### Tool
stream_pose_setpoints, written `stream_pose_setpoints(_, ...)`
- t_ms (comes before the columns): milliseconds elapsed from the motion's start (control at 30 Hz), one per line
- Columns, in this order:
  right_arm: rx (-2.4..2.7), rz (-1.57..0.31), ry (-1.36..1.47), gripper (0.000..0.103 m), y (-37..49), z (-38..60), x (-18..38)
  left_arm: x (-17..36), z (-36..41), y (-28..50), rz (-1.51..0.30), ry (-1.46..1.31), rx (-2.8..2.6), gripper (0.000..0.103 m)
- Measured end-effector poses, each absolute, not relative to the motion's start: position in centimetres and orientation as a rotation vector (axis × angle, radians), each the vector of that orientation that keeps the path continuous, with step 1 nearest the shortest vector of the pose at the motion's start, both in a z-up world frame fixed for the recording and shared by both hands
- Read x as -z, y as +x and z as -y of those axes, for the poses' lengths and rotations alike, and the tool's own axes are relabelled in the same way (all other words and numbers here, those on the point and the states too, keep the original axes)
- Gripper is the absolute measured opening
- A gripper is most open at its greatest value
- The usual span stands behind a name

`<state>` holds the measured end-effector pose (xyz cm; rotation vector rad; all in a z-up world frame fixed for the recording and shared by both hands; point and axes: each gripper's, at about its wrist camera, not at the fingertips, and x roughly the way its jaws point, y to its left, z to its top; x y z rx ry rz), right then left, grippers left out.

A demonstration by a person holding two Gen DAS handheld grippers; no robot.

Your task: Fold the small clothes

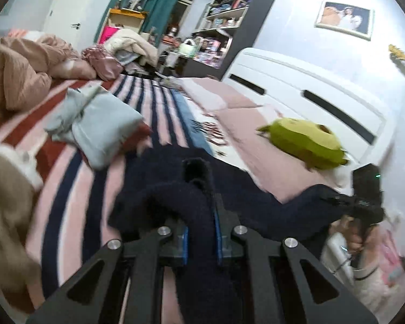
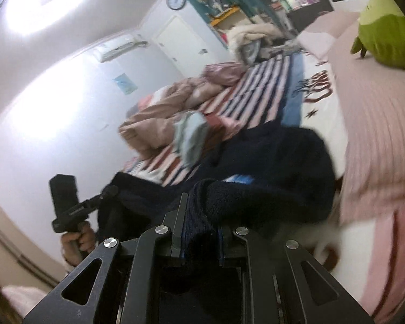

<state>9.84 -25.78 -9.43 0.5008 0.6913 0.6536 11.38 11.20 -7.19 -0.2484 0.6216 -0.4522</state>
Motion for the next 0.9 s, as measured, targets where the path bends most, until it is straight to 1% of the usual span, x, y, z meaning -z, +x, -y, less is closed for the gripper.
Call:
stream_pose_setpoints(100, -0.563, -0.754, 0.502, 0.01, 16.0, 26.5, 11.0, 9.1, -11.2, 17.9, -0.683, -0.219, 0.375, 0.011)
stream_pose_setpoints(233, -0.416, -0.897, 0.472, 0.01, 24.0, 26.6, 15.7, 14.1, -11.1, 26.3, -0.814, -0.196, 0.314, 0.012)
stream_pose_setpoints(300, -0.372, -0.968, 0.458, 0.01, 27.1, 26.3, 18.8, 16.9, -10.6, 29.1, -0.87, -0.184, 0.285, 0.012)
stream_pose_setpoints(367, -0.353, -1.02, 0.46, 0.01, 28.9, 26.1, 20.7, 19.0, -10.7, 31.0, -0.915, -0.212, 0.281, 0.014)
stream_pose_setpoints(467, -0.373, -1.043, 0.504, 0.012, 29.7, 26.6, 21.7, 19.4, -11.7, 31.5, -0.926, -0.303, 0.321, 0.017)
stream_pose_setpoints(567, -0.415, -1.081, 0.475, 0.018, 29.4, 26.7, 21.1, 18.3, -12.0, 30.6, -0.949, -0.295, 0.36, 0.031)
stream_pose_setpoints(600, -0.429, -1.094, 0.459, 0.028, 29.1, 26.7, 20.6, 17.7, -12.1, 30.0, -0.951, -0.292, 0.377, 0.044)
stream_pose_setpoints(633, -0.439, -1.101, 0.433, 0.044, 28.3, 26.8, 19.9, 16.8, -12.3, 29.1, -0.942, -0.287, 0.397, 0.057)
stream_pose_setpoints(667, -0.444, -1.095, 0.394, 0.051, 27.3, 26.8, 19.0, 15.9, -12.5, 28.2, -0.929, -0.275, 0.42, 0.064)
stream_pose_setpoints(700, -0.444, -1.084, 0.342, 0.069, 26.3, 26.7, 18.0, 14.9, -12.6, 27.1, -0.906, -0.248, 0.432, 0.078)
stream_pose_setpoints(733, -0.421, -1.078, 0.264, 0.078, 25.3, 26.5, 17.0, 13.7, -12.8, 25.8, -0.875, -0.199, 0.419, 0.082)
stream_pose_setpoints(833, -0.356, -1.04, 0.051, 0.079, 22.3, 25.4, 14.6, 11.3, -13.2, 23.1, -0.827, -0.081, 0.394, 0.082)
stream_pose_setpoints(900, -0.401, -0.989, -0.015, 0.08, 19.9, 24.3, 13.1, 10.3, -12.5, 21.8, -0.812, -0.028, 0.428, 0.085)
